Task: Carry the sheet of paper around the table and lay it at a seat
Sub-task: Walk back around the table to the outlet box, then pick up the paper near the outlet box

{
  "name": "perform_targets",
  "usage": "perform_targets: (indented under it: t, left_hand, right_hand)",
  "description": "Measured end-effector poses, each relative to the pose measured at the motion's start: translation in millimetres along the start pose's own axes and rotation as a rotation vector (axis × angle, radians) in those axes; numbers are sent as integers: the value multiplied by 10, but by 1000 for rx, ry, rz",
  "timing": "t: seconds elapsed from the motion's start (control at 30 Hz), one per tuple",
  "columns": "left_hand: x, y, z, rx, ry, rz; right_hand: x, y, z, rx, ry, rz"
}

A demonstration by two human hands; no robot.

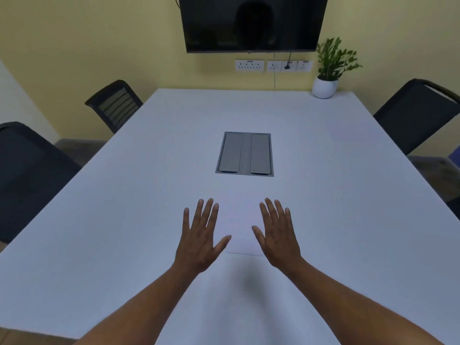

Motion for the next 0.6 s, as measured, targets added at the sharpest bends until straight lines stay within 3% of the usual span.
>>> perform_targets:
  t: [0.27, 0.43, 0.6]
  left_hand:
    - [-108, 455, 510, -144, 90, -69]
    - [-284, 915, 649, -321, 219, -64]
    - [-469, 1223, 792, -396, 324, -42]
  right_hand:
    - [285, 329, 315, -99, -20, 97]
    - [454, 774, 413, -287, 11, 143]
    - [577, 1074, 585, -434, 47, 200]
Point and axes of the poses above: each hand's wrist, its own z-axis towards the middle knuckle, its own y-axis out of the palm, x = y × z, the point moved 5 cm from there along z, towards the middle knuckle, and after that the axes turned 15 degrees about -x, right-handed, at the moved point
